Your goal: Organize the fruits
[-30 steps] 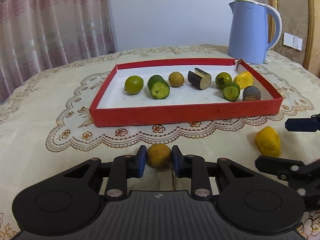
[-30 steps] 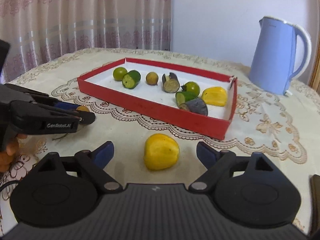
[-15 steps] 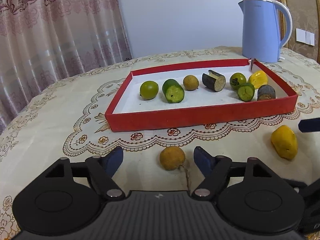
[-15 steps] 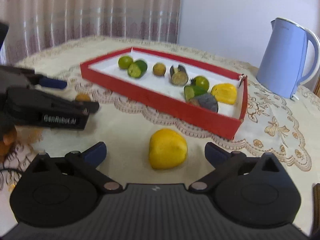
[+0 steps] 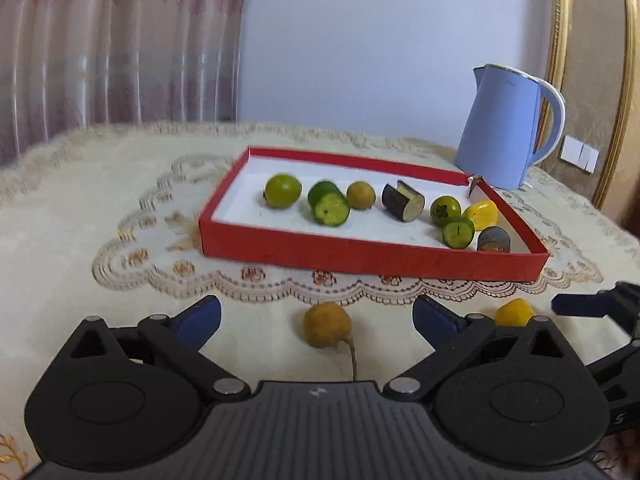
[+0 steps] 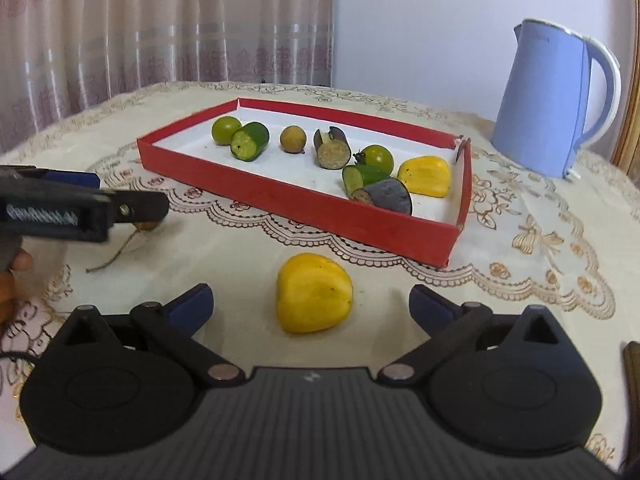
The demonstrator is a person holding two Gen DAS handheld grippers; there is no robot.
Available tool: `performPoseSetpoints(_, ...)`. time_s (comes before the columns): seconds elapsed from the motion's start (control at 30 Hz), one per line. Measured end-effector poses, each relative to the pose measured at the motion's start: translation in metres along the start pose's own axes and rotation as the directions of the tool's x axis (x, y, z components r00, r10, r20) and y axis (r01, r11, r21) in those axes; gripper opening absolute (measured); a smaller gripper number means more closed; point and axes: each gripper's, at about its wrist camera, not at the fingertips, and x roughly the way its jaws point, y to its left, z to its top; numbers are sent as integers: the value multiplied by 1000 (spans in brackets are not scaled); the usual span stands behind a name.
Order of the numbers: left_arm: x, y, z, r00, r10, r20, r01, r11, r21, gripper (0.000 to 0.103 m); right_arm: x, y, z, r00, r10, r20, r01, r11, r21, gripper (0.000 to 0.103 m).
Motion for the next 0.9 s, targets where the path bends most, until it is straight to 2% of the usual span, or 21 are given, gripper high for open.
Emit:
performPoseSetpoints(0.1, 2, 3, 0, 1000, 7, -6, -7, 1000, -23, 102, 2, -2, 0, 1000, 2, -12, -2, 1000, 11, 90)
performPoseSetpoints(0.2, 1, -4, -1, 1000, 27, 6, -27, 999, 18, 102, 2, -2, 1, 1000, 8, -7, -8, 1000, 12, 85)
performPoseSetpoints(0.43, 0, -18, -2, 996, 86, 15, -87, 990, 111, 102, 5, -7, 1, 999, 48, -11, -47, 998, 37, 84)
performPoseSetpoints(0.6, 1, -24, -4, 993, 114, 11, -115, 982, 153, 102, 6, -5, 2, 999, 38, -12, -37, 999, 21, 81)
performPoseSetpoints(0.73, 1, -24, -4, 991, 136, 12, -136, 978, 158, 103, 3, -6, 2, 999, 36, -1, -36, 999, 25, 63)
performPoseSetpoints(0.77, 0, -23, -4, 992, 128, 12, -129, 980, 155, 103, 3, -6, 2, 999, 33, 1, -33, 999, 27, 60)
performPoseSetpoints(0.87, -3, -19, -4, 996, 92, 21, -94, 986, 134, 103, 2, -7, 2, 1000, 27, 10, -27, 999, 29, 41)
performPoseSetpoints(0.9, -3, -18, -4, 995, 92, 25, -95, 987, 126, 103, 1, -8, 2, 1000, 26, 12, -26, 999, 33, 38)
